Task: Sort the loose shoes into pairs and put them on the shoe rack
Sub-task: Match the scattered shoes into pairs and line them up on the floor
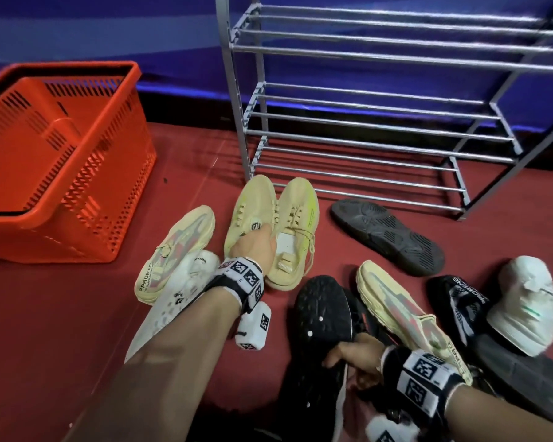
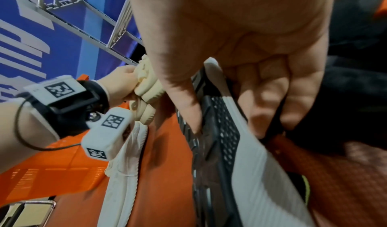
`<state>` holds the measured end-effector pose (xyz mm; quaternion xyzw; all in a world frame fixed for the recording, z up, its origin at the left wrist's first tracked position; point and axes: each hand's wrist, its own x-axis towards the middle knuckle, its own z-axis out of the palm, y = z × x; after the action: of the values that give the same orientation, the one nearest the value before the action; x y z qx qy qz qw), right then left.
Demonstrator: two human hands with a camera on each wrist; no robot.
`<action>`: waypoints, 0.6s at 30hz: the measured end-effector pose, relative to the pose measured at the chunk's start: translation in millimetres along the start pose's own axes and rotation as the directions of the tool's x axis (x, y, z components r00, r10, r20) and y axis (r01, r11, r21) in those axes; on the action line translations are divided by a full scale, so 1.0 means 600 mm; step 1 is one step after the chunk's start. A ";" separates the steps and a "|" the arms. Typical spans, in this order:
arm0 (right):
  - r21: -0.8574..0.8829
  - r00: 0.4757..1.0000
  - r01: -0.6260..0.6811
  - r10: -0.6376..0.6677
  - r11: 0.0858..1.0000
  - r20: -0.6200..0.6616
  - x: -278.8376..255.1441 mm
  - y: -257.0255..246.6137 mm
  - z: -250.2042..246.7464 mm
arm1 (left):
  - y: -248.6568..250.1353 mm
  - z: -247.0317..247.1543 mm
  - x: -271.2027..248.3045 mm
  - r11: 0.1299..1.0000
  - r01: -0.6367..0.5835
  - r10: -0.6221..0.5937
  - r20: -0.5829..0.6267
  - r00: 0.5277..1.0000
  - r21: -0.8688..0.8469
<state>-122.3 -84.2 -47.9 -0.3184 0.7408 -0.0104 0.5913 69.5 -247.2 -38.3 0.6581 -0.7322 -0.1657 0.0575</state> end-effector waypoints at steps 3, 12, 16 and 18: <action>-0.021 0.999 -0.017 0.018 1.000 0.051 0.012 0.007 -0.016 | 0.015 0.031 0.026 0.998 0.018 -0.022 0.074 0.997 0.057; -0.011 0.983 0.016 -0.013 1.000 0.184 0.034 0.017 -0.026 | 0.020 0.060 0.042 0.970 0.088 -0.121 0.134 0.984 0.226; 0.024 0.981 0.008 -0.012 1.000 0.195 0.029 0.016 -0.026 | 0.022 0.058 0.043 0.969 0.086 -0.124 0.153 0.980 0.233; 0.025 0.981 -0.004 -0.001 1.000 0.192 0.026 0.018 -0.022 | 0.020 0.058 0.042 0.973 0.092 -0.127 0.160 0.979 0.209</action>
<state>-140.4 -88.1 -61.6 -0.3099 0.6803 0.0117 0.6640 44.6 -264.9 -70.3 0.6835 -0.7097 -0.1501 -0.0819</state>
